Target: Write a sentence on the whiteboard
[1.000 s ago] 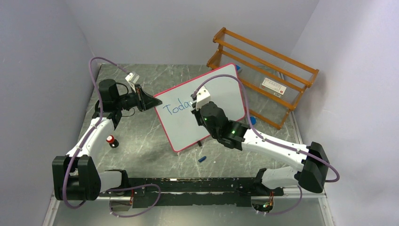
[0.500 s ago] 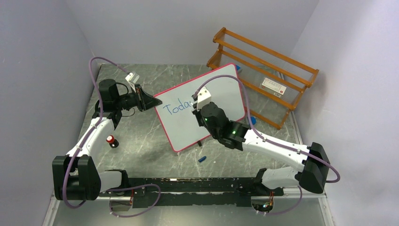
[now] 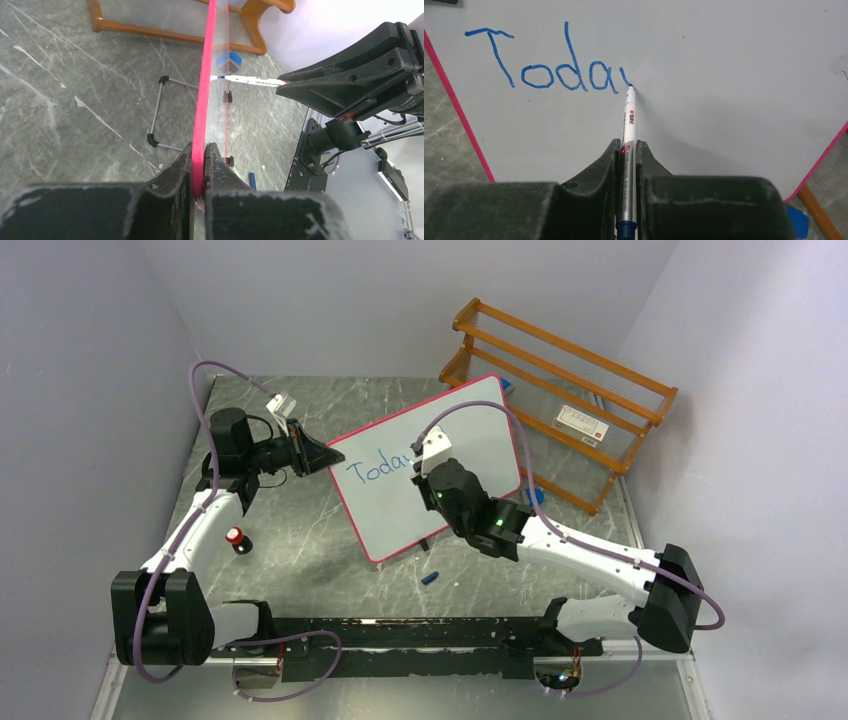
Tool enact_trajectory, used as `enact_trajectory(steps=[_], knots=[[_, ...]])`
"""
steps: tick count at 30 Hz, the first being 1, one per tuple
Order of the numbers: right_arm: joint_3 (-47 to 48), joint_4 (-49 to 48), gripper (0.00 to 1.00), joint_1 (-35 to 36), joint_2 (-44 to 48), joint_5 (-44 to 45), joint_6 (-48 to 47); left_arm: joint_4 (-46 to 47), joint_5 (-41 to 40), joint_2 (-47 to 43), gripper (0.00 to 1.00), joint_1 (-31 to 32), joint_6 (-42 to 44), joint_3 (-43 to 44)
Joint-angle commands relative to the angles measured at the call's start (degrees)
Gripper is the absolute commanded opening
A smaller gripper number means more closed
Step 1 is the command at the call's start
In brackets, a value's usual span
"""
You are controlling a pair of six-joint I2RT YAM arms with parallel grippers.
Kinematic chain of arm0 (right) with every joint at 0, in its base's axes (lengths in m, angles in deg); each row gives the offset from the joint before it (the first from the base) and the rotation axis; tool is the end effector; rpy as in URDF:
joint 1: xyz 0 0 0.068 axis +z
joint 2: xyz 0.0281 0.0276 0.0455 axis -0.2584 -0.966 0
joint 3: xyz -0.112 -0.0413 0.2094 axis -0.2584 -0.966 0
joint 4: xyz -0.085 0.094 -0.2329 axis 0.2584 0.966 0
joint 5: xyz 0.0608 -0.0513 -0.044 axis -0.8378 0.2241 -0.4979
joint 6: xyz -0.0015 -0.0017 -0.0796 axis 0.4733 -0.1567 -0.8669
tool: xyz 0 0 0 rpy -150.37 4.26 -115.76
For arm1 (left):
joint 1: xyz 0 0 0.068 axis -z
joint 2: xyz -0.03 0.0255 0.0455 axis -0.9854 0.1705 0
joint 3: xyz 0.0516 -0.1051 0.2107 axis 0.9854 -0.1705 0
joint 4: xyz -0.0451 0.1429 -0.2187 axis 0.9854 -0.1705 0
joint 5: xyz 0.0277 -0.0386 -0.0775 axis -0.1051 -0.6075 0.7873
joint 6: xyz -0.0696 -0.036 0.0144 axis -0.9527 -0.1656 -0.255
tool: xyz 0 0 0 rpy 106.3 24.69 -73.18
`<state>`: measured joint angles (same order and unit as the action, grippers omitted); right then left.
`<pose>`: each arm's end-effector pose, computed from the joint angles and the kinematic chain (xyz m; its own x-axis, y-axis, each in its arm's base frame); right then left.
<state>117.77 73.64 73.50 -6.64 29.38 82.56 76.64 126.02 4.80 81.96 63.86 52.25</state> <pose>0.2000 0.2591 0.2664 -0.2344 -0.2677 -0.9346 -0.4668 0.8742 -0.1333 0.2950 -0.0688 0.2485 -0.5298 -0.1217 -0.8393 0.7236 0.4512 -0.5222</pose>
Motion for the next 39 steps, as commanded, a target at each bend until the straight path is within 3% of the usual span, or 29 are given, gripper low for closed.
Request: enact_trajectory(steps=[1,39], knots=[[-1.0,0.6,0.00,-0.8,1.8,1.2,0.6,-5.8,-2.5,1.9,0.05,2.3,7.9,-1.4],[1.6,-1.5,0.00,-2.1,-0.4,-0.2,-0.4,-5.8,-2.6,2.1,0.05,2.3,7.8,-1.3]])
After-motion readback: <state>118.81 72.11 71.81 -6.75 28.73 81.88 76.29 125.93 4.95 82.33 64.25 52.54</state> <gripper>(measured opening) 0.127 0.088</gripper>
